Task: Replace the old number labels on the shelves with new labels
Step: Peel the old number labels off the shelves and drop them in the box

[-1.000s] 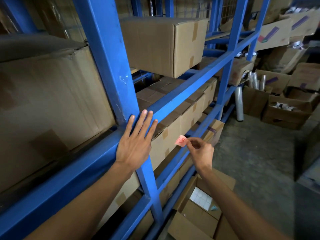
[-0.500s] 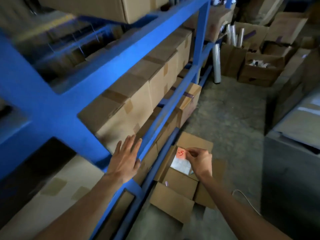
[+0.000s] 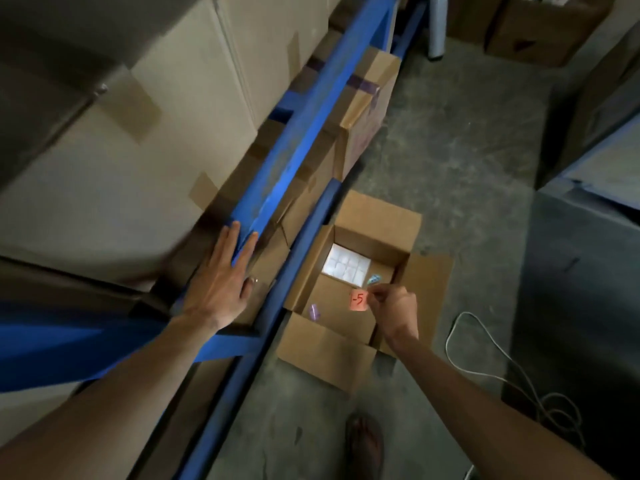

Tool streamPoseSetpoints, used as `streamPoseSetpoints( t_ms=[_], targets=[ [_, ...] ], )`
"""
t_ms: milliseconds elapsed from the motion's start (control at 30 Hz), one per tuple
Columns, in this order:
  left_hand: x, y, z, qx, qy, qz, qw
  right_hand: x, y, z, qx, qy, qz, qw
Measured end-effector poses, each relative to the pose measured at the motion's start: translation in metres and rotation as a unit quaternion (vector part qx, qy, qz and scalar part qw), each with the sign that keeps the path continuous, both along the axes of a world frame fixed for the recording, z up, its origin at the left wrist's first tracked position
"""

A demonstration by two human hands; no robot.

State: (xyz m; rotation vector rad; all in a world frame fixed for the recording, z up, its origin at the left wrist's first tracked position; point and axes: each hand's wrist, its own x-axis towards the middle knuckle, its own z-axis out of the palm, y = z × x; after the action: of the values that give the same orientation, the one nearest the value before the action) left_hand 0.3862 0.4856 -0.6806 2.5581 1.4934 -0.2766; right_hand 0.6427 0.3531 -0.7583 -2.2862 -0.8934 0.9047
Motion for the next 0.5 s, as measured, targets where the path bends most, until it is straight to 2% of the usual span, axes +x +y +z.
streamPoseSetpoints(
  t_ms=[167, 500],
  targets=[
    [-0.003, 0.002, -0.024, 0.086, 0.024, -0.036, 0.995, 0.009, 0.022, -0.031, -0.042, -0.034, 0.027, 0.998],
    [-0.003, 0.002, -0.031, 0.106, 0.039, -0.032, 0.993, 0.013, 0.061, -0.077, -0.168, -0.118, 0.127, 0.97]
  ],
)
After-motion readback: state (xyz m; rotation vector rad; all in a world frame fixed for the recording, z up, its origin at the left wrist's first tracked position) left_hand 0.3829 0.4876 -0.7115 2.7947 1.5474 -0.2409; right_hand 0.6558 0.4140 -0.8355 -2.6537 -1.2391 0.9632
